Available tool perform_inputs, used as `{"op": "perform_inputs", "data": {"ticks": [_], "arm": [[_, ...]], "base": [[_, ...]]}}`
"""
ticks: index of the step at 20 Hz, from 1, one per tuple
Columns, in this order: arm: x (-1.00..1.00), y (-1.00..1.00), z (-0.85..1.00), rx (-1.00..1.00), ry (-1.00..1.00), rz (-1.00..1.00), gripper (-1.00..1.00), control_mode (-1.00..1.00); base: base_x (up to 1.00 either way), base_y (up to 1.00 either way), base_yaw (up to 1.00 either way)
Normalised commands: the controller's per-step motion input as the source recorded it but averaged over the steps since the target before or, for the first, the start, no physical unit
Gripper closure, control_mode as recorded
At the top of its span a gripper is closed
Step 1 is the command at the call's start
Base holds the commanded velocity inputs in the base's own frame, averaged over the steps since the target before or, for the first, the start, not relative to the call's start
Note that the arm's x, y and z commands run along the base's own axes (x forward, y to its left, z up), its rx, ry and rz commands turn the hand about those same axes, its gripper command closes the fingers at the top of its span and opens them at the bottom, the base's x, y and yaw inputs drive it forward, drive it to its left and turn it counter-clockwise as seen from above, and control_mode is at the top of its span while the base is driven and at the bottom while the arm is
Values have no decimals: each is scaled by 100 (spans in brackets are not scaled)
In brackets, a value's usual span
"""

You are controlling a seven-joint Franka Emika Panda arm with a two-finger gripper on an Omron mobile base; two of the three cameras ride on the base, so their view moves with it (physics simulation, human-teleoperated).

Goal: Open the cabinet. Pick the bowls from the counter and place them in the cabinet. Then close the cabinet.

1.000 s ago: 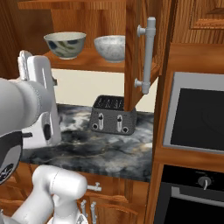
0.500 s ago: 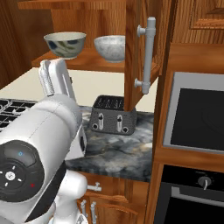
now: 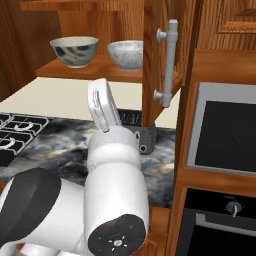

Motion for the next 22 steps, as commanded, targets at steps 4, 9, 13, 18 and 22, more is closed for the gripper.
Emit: {"op": "perform_inputs", "data": {"ticks": [4, 9, 13, 18, 22], "arm": [[45, -48, -3, 4, -24, 13, -100, -100], [38, -49, 0, 4, -21, 12, -100, -100], [41, -48, 0, 4, -10, 6, -100, -100], [49, -27, 0, 1, 0, 0, -100, -100], [46, -19, 0, 0, 1, 0, -100, -100]], "base": [[0, 0, 0], [0, 0, 0], [0, 0, 0], [0, 0, 0], [0, 0, 0]]}}
